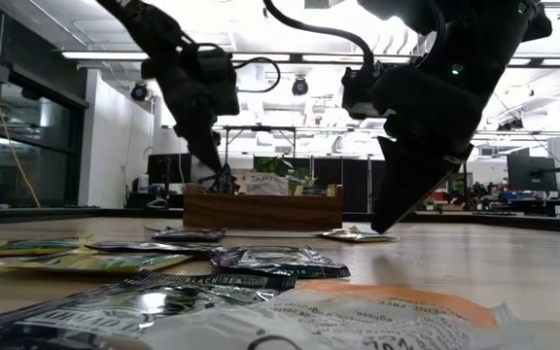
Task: Pick & Place Tea
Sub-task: Put the purple tea bag into the left section of the wooden organizer
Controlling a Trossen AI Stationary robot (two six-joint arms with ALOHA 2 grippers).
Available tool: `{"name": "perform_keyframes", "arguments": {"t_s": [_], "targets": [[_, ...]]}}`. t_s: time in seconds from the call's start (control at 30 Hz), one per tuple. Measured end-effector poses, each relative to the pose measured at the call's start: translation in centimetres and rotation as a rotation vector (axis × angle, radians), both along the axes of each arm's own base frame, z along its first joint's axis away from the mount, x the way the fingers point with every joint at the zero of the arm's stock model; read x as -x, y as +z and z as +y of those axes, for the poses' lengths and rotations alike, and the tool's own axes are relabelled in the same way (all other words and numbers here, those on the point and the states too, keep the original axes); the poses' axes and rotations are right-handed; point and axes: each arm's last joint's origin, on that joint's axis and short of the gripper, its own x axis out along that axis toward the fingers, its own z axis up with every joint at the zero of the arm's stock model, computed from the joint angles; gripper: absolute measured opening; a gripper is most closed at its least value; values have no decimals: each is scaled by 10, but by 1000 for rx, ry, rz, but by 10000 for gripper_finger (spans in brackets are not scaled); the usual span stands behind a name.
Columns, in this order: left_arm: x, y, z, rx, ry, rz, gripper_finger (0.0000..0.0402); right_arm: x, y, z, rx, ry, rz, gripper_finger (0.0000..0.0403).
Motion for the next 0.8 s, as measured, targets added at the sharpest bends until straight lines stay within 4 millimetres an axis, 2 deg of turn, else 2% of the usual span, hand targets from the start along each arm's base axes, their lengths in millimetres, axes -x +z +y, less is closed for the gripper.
{"name": "perform_keyframes", "arguments": {"t_s": [0.17,0.37,0.53,0.8], "targets": [[5,-18,-3,6,15,8,111,0,0,0,-1,-5,-4,0],[10,-32,-3,-60,54,48,13,0,0,0,-1,-6,-5,0],[6,-38,-7,-79,105,11,10,0,0,0,9,-15,-9,0],[-8,-37,-24,-151,148,-8,1,-1,0,-1,6,-17,-9,0]]}}
